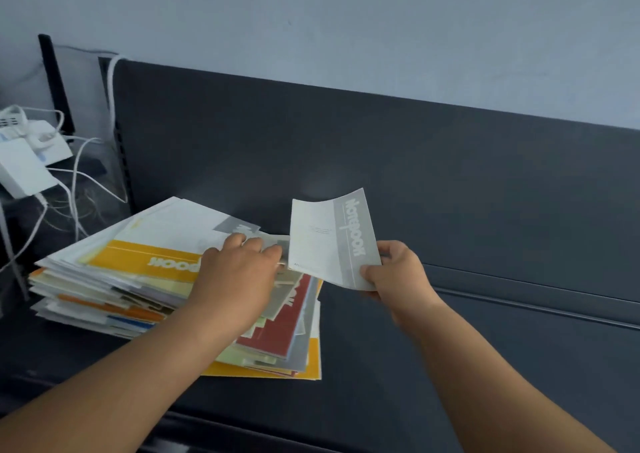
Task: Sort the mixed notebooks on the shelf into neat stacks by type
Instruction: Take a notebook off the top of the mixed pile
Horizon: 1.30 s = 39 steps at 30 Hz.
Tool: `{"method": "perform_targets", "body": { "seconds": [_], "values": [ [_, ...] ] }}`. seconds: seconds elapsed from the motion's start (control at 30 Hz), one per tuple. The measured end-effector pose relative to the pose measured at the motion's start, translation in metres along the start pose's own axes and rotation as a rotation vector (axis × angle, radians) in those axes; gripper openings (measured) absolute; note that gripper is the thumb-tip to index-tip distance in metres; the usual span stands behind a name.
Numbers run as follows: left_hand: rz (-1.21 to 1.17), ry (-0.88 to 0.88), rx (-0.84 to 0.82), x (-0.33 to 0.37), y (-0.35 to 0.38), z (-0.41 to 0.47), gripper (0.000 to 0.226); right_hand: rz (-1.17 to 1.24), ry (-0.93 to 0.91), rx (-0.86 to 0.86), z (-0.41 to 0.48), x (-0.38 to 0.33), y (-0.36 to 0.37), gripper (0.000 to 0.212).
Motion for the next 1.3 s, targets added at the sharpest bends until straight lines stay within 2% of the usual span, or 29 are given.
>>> {"method": "perform_targets", "body": {
  "seconds": [0.13,0.3,0.4,0.47,0.53,0.67,0.73,0.83,0.93,1.03,1.07,1.17,1.3],
  "values": [
    [0.015,0.01,0.036,0.055,0.0,0.001,0.043,0.001,0.002,0.032,0.01,0.009,-0.055,0.036],
    [-0.035,0.062,0.107,0.121,0.021,-0.004,0.025,-0.012,0.01,0.073,0.018,0.032,-0.126,0.034],
    [-0.069,0.103,0.104,0.164,0.033,-0.013,0.018,-0.019,0.047,0.085,0.023,0.051,-0.161,0.034],
    [-0.121,0.122,0.04,0.192,0.039,-0.02,0.02,-0.039,0.067,0.088,0.025,0.063,-0.18,0.033],
    [-0.162,0.089,-0.086,0.216,0.049,-0.027,0.034,-0.066,0.092,0.089,0.027,0.075,-0.196,0.03],
    [-0.262,-0.033,-0.258,0.241,0.063,-0.035,0.08,-0.118,0.141,0.056,0.029,0.098,-0.212,0.026],
    [-0.361,-0.104,-0.304,0.244,0.065,-0.036,0.088,-0.155,0.157,0.035,0.029,0.109,-0.212,0.028],
    [-0.385,-0.128,-0.349,0.241,0.066,-0.037,0.093,-0.363,0.099,0.023,0.032,0.121,-0.21,0.037],
    [-0.263,-0.175,-0.403,0.234,0.073,-0.037,0.102,-0.697,-0.007,-0.043,0.03,0.12,-0.202,0.039],
    [-0.244,-0.226,-0.498,0.226,0.081,-0.038,0.104,-0.961,-0.058,-0.143,0.025,0.116,-0.189,0.028],
    [-0.264,-0.21,-0.514,0.225,0.083,-0.037,0.1,-1.019,-0.062,-0.178,0.024,0.117,-0.185,0.027],
    [-0.3,-0.133,-0.516,0.22,0.085,-0.036,0.089,-1.08,-0.074,-0.247,0.022,0.12,-0.177,0.042],
    [-0.322,-0.059,-0.519,0.211,0.085,-0.034,0.087,-1.179,-0.049,-0.293,0.02,0.115,-0.173,0.049]
  ]
}}
Point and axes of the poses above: each hand's wrist, its own z-axis towards the middle knuckle, its own y-axis out of the palm, x = y × z, the point moved 2 cm from there along z, towards the middle knuckle, and after that the axes turned 9 degrees about x, right-handed, at the moved point
